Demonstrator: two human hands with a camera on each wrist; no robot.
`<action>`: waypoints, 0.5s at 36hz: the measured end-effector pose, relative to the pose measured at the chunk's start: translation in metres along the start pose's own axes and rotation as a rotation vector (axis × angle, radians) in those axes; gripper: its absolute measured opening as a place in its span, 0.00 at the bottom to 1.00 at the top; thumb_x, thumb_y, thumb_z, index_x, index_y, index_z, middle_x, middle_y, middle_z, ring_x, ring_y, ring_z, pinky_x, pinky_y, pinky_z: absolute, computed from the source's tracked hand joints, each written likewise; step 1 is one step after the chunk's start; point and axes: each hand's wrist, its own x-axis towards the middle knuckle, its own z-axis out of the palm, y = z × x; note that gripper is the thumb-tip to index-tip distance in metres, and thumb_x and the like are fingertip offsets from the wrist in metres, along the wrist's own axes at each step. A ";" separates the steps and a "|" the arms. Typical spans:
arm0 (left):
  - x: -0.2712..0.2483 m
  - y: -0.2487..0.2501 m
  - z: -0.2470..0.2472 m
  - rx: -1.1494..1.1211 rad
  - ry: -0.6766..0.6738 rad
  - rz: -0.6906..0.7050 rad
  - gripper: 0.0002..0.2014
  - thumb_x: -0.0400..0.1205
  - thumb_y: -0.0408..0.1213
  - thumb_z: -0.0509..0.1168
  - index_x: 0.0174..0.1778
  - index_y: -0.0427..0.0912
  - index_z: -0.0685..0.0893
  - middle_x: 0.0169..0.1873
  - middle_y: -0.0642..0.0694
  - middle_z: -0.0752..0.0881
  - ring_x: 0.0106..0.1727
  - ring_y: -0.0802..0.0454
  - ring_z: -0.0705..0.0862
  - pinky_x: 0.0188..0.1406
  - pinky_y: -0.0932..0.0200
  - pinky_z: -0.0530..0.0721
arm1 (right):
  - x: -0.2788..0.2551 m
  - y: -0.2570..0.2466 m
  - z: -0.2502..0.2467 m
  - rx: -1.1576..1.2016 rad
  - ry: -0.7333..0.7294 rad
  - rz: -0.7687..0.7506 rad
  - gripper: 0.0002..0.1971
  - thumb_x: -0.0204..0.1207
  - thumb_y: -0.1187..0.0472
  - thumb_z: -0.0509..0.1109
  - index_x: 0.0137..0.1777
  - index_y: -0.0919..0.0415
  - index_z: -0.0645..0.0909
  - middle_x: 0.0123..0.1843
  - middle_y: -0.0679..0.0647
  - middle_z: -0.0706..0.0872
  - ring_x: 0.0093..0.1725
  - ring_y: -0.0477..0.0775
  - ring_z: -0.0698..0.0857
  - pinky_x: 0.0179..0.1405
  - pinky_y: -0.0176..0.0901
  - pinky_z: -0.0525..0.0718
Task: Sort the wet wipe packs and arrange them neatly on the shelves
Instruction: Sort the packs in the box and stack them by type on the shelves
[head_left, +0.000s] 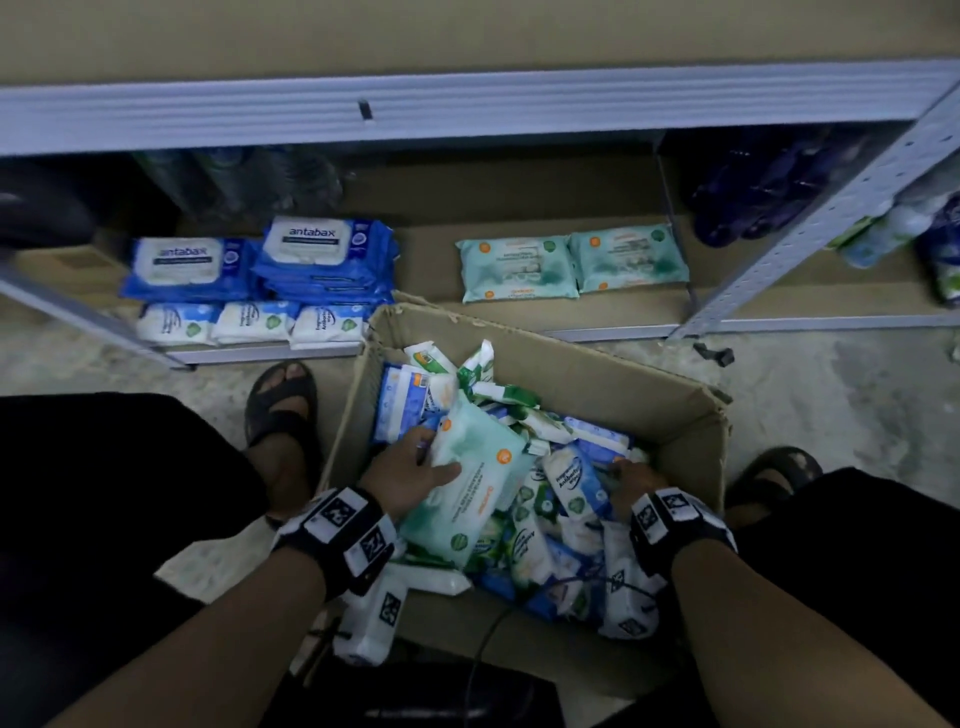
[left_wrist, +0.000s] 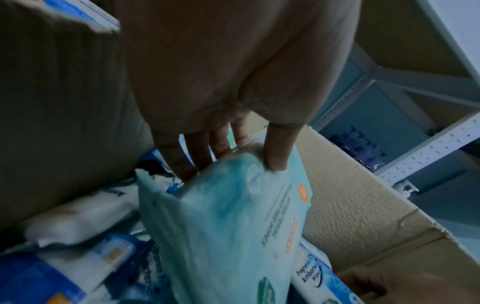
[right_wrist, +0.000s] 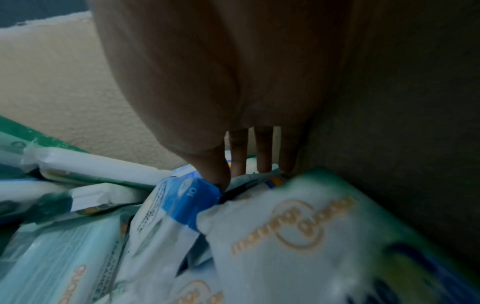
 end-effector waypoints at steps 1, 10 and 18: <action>-0.002 -0.001 -0.004 -0.011 0.007 0.011 0.19 0.75 0.50 0.76 0.57 0.53 0.78 0.54 0.47 0.88 0.55 0.47 0.87 0.60 0.42 0.85 | -0.002 -0.001 0.000 -0.028 0.013 -0.005 0.23 0.87 0.58 0.60 0.81 0.58 0.66 0.77 0.62 0.72 0.70 0.64 0.78 0.70 0.54 0.78; -0.015 0.005 -0.023 -0.063 0.069 0.035 0.12 0.79 0.41 0.74 0.55 0.48 0.80 0.53 0.44 0.88 0.53 0.46 0.88 0.59 0.47 0.85 | -0.023 -0.005 0.000 -0.111 0.103 -0.104 0.13 0.79 0.47 0.71 0.38 0.45 0.71 0.54 0.51 0.85 0.57 0.56 0.85 0.54 0.42 0.81; -0.011 0.015 -0.022 0.040 0.129 -0.009 0.17 0.83 0.51 0.66 0.60 0.43 0.81 0.60 0.39 0.86 0.60 0.40 0.84 0.65 0.45 0.80 | -0.056 -0.011 -0.003 -0.206 0.255 -0.062 0.09 0.81 0.44 0.67 0.54 0.44 0.84 0.65 0.52 0.79 0.67 0.61 0.76 0.67 0.59 0.77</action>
